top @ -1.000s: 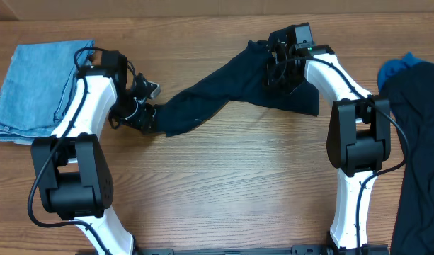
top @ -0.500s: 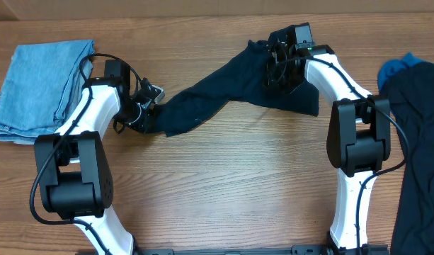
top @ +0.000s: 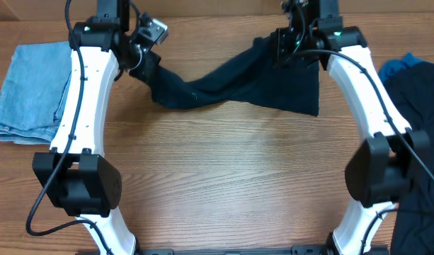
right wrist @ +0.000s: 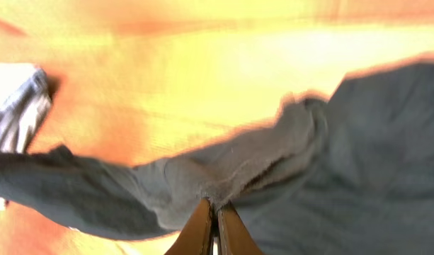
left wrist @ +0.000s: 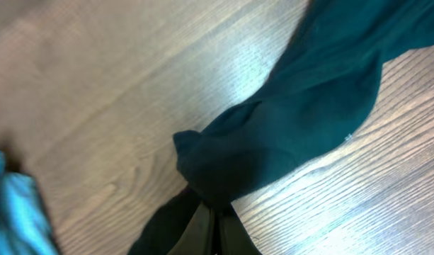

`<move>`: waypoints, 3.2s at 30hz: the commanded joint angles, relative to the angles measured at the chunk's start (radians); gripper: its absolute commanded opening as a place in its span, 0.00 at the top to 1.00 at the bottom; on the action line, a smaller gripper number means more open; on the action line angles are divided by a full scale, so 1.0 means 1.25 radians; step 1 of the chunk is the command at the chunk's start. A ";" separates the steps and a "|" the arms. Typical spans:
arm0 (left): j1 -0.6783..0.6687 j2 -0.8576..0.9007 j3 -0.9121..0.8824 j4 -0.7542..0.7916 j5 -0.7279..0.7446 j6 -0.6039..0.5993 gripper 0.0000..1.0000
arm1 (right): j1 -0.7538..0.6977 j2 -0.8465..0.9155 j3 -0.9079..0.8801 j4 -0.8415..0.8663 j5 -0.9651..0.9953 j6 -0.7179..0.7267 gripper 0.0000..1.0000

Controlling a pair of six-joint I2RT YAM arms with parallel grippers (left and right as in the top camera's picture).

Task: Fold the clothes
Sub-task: 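Lift the T-shirt with both grippers and lay it flat on the table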

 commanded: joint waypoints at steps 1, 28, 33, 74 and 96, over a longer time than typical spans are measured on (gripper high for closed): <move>-0.043 -0.002 0.138 -0.029 -0.078 -0.006 0.96 | 0.000 -0.091 0.023 0.041 0.073 0.006 0.96; -0.223 -0.193 0.638 -0.091 -0.406 -0.009 0.96 | -0.103 -0.255 0.666 -0.304 0.228 0.007 0.96; -0.308 -0.263 0.638 -0.124 -0.466 -0.020 0.96 | -0.103 -0.344 0.666 -0.363 0.289 0.025 0.96; -0.226 -0.638 0.641 -0.354 -0.190 -0.424 0.96 | -0.103 -0.530 0.939 -0.701 0.294 0.190 0.96; -0.074 -0.584 0.435 -0.365 -0.219 -0.398 0.96 | -0.103 -0.488 0.679 -0.633 0.294 0.192 0.96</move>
